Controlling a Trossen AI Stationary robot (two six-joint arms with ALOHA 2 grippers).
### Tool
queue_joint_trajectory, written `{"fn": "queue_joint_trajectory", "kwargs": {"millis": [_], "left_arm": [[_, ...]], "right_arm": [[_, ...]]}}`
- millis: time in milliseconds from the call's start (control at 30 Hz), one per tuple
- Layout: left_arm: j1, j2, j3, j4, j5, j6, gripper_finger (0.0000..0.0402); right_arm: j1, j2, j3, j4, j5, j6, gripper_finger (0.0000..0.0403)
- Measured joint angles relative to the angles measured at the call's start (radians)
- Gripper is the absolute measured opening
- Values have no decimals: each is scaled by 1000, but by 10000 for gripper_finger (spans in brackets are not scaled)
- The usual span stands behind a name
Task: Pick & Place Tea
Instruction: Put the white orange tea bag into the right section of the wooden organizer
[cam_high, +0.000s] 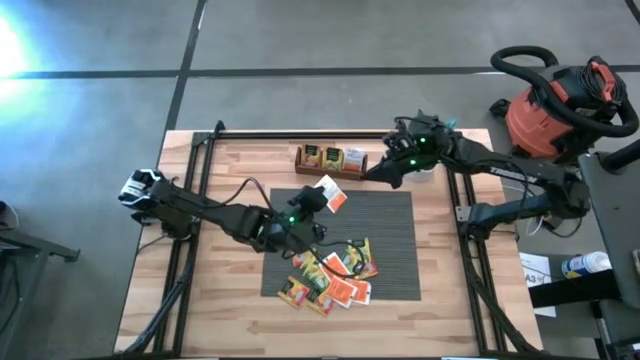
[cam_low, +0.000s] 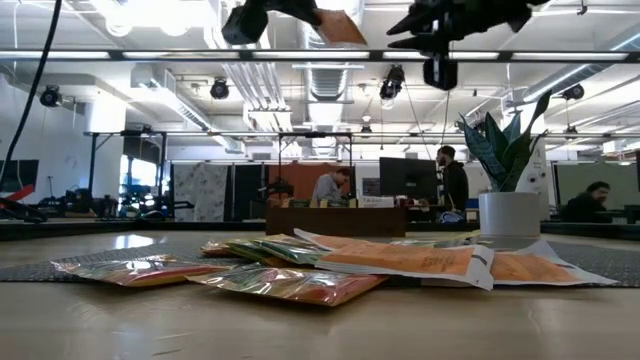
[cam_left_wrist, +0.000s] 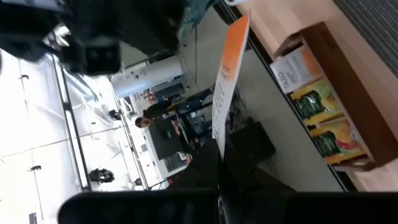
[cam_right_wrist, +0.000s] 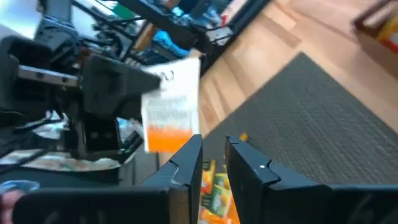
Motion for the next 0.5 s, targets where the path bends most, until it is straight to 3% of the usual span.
{"fn": "queue_joint_trajectory", "kwargs": {"millis": [133, 267, 500], "left_arm": [[-5, 1, 0, 98, 32, 54, 0], [-13, 1, 0, 239, 79, 138, 0], [-14, 1, 0, 378, 137, 271, 0]], "right_arm": [[2, 61, 0, 131, -25, 32, 72], [-2, 94, 0, 236, -118, 40, 90], [-1, 75, 0, 242, -177, 53, 138]]}}
